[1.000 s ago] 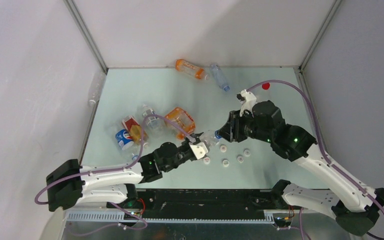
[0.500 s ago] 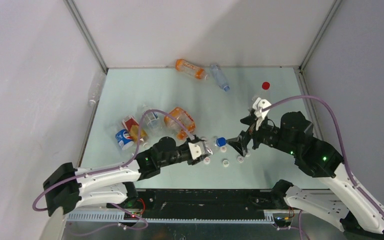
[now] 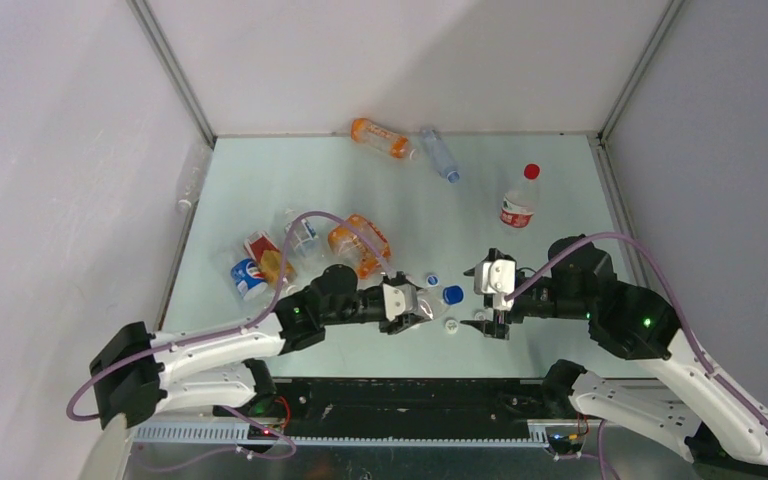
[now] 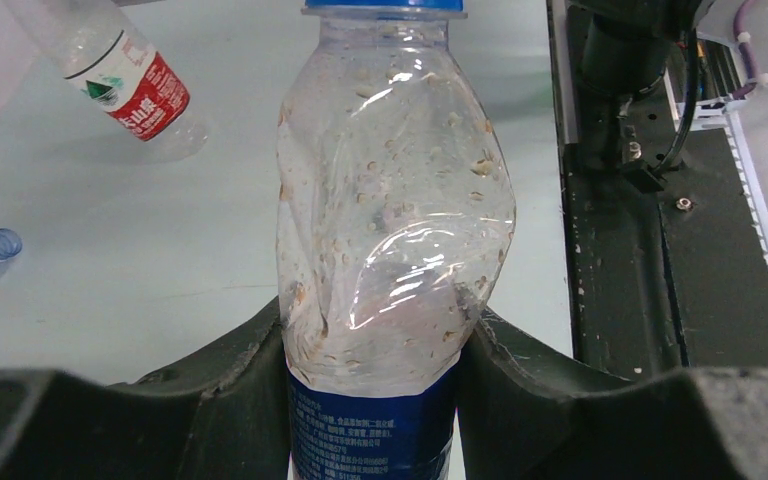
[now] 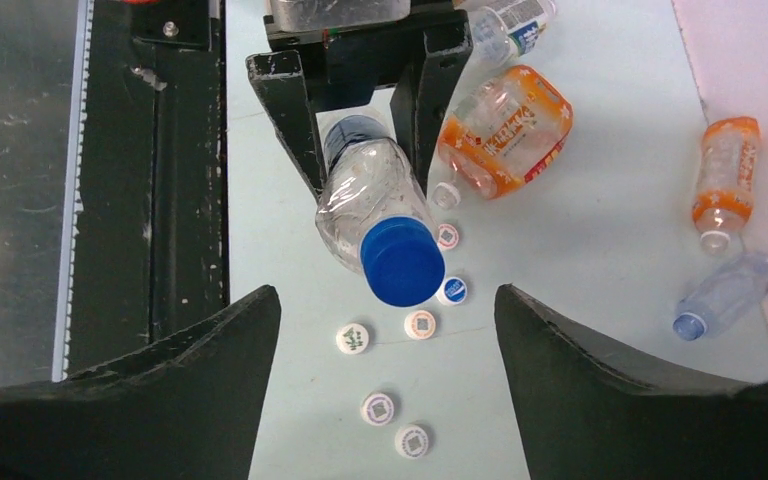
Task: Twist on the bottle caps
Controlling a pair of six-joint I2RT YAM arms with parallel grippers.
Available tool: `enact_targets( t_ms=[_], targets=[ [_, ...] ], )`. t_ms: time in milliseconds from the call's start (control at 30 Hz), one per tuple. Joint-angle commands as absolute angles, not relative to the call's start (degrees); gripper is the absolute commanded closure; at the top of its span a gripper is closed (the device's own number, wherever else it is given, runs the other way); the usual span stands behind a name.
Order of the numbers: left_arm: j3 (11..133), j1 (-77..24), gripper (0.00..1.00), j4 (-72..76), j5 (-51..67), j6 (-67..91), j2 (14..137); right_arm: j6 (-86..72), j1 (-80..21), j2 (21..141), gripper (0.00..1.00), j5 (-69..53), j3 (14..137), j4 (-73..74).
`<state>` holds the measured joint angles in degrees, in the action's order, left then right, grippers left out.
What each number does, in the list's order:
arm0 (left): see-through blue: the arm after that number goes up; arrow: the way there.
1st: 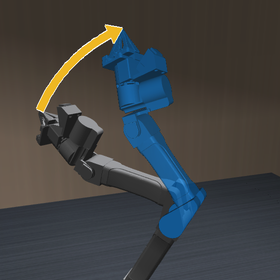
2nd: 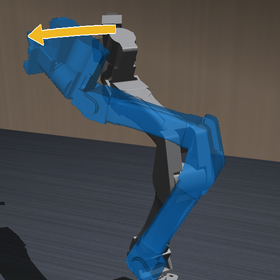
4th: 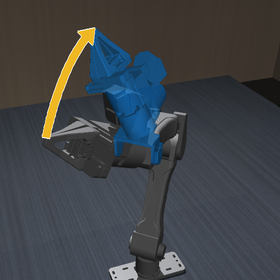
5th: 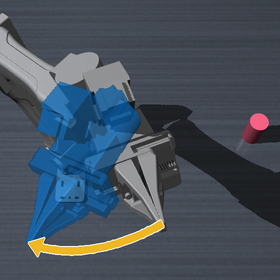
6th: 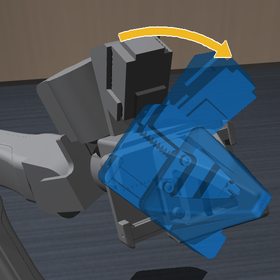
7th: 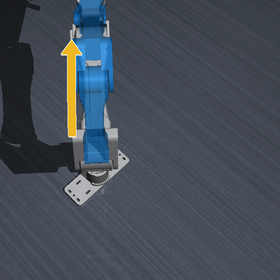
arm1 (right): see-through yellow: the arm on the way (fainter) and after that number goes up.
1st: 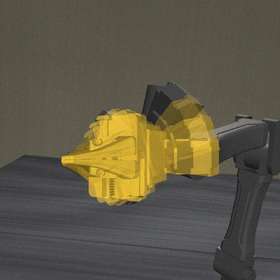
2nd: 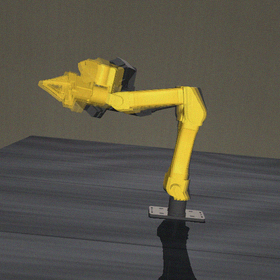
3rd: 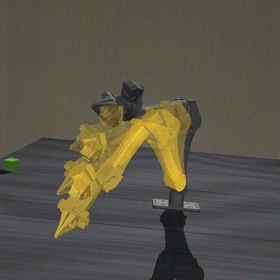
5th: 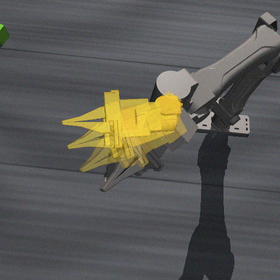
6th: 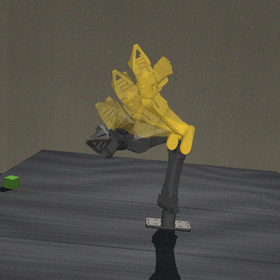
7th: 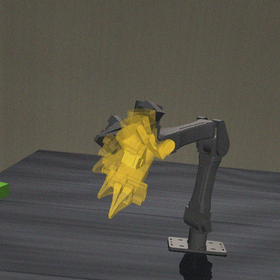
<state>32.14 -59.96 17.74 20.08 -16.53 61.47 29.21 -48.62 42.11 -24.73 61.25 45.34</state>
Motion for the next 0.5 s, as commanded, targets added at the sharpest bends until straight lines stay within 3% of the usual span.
enact_targets(
  t_ms=[0,267,467],
  targets=[
    [35.22,-59.68,0.75,17.04,23.44,-17.46,62.23,33.88,-49.08,42.32,0.23,-26.79,60.89,44.38],
    [35.31,-59.68,0.75,17.67,25.14,-18.56,62.68,33.49,-49.12,43.6,0.4,-28.17,60.85,43.01],
    [35.64,-59.68,0.75,17.62,25.96,-19.67,62.27,33.36,-49.13,44.37,0.44,-29.58,60.9,43.22]
  ],
)
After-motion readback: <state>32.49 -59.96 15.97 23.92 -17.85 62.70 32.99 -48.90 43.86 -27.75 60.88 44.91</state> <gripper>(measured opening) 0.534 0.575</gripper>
